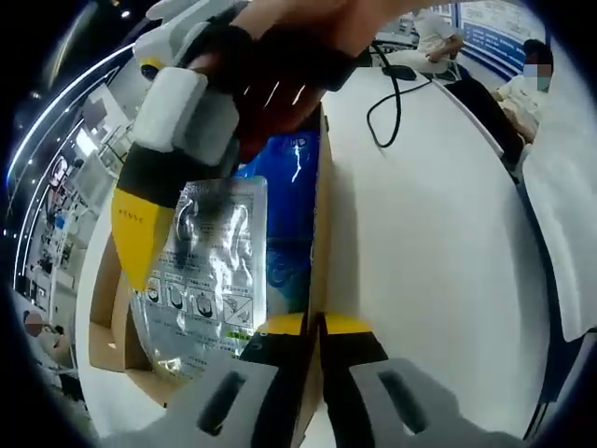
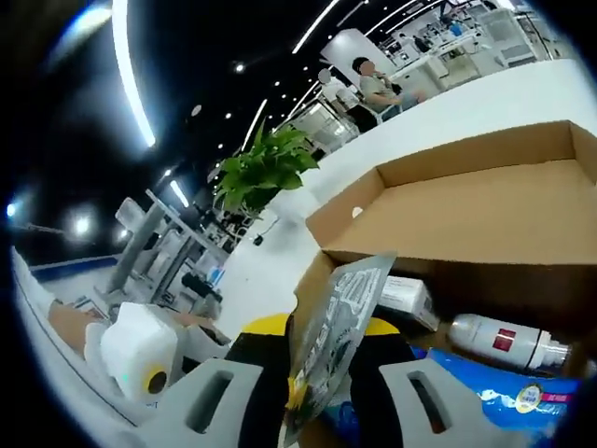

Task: Operate the shoe box by opening the lid, removing the specified soft item, and placing it in the target area until the item is outside and the box remains undamaged.

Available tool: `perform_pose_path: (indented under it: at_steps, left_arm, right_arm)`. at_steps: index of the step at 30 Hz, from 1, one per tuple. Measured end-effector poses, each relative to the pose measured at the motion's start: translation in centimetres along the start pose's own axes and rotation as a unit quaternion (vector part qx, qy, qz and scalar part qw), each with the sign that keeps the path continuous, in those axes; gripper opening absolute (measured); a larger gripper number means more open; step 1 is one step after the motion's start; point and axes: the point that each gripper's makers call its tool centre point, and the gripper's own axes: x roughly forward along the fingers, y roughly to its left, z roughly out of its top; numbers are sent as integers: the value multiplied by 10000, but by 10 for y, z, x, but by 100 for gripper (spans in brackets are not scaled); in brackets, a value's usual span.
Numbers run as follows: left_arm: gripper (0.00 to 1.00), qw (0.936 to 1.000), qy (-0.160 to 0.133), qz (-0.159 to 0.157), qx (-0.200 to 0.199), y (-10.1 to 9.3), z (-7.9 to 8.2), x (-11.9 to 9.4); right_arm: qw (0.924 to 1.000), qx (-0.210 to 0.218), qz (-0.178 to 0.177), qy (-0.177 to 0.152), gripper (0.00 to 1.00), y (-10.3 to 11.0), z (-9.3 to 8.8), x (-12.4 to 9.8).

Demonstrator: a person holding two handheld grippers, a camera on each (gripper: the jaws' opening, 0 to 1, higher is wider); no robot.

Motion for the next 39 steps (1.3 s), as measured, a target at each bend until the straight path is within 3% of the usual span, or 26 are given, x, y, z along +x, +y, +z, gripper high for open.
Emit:
perform_pose_path:
  at_steps: [8,18,20,30,39]
  left_arm:
    - [4,10000,-1,6,8,-1,0,0]
    - [4,10000,-4,16,12,-1,0,0]
    - [4,10000,-3,17,11,-1,0,0]
    - [4,10000,-11,22,15,0,0,0]
    - [4,10000,-20,11,20,0,0,0]
  right_arm:
    - [10000,-71,-12,60,19,9,-1,-3]
    - [9996,-149,-60,231,8,6,-4,-2]
    - [9995,-145,-125,241,2,4,-4,-3]
    - [9995,83,-178,256,1,2,-5,-5]
    - [9997,-12,-173,155,0,7,6,-13]
